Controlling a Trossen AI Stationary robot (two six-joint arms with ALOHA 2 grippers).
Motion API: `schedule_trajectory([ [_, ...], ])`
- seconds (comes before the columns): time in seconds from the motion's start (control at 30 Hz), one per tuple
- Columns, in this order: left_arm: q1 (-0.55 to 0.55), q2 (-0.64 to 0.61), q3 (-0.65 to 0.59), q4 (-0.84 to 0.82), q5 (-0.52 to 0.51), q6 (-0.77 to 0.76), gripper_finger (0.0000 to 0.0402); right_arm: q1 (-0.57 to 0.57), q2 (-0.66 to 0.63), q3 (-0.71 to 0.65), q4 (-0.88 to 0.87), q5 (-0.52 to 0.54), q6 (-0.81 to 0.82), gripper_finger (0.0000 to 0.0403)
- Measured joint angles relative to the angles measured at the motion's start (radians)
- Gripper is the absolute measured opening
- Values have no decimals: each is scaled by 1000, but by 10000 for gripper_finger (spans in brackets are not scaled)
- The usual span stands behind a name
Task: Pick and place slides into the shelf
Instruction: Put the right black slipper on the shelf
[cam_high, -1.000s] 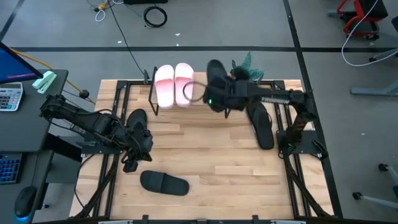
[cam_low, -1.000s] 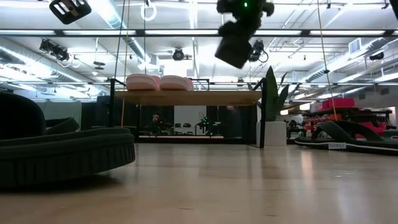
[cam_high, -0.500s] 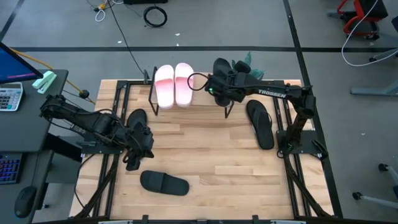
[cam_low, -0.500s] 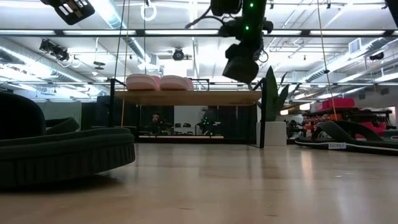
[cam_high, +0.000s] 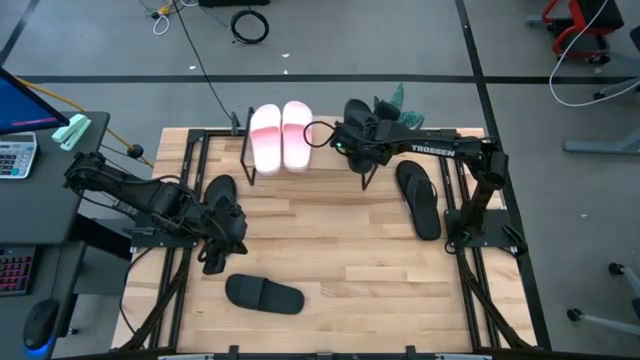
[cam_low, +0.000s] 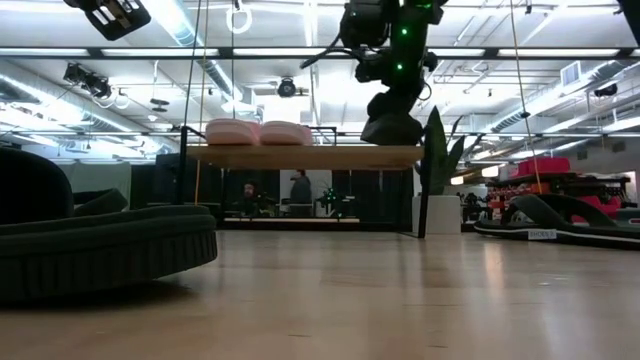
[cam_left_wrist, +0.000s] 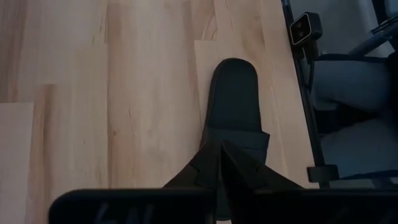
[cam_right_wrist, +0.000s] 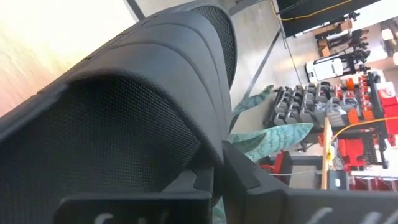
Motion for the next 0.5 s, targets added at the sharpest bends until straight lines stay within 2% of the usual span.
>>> schedule_trajectory([
  [0.2, 0, 0, 0, 0, 0, 0, 11, -3, -2, -17, 16, 1, 7, 30],
  [0.33, 0, 0, 0, 0, 0, 0, 8, -5, -2, -17, 47, -11, -45, 43],
  [0.5, 0, 0, 0, 0, 0, -2, 17, -18, 0, -18, 61, -78, -50, 60],
])
